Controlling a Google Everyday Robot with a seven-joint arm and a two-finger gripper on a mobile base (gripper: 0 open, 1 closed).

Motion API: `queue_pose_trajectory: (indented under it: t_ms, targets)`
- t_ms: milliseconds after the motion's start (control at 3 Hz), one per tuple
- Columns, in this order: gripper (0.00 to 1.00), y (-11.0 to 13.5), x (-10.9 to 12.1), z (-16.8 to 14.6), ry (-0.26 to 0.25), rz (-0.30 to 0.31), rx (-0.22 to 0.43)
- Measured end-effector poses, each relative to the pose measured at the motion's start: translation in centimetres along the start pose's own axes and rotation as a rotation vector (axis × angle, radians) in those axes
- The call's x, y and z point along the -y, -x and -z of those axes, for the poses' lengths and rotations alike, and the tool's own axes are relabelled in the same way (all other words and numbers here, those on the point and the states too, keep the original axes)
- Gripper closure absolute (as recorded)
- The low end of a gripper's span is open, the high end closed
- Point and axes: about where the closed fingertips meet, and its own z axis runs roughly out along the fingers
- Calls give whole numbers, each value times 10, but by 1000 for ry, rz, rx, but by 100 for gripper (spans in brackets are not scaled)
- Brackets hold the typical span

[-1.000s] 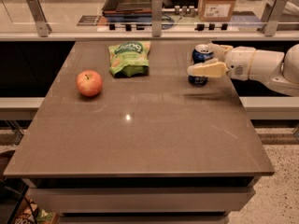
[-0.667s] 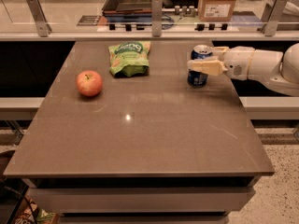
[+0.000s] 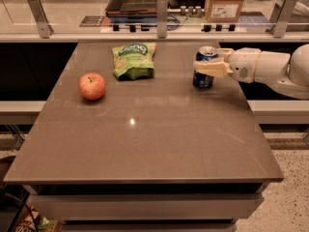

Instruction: Knock pepsi can over

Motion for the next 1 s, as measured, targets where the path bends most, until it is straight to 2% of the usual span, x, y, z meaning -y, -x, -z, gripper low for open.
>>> queue_pose_trajectory:
  t_ms: [333, 667, 1000]
  targets:
    - [100, 0, -1, -2, 3, 0, 0]
    - [100, 1, 0, -3, 10, -4, -15]
    - [100, -2, 7, 1, 4, -13, -62]
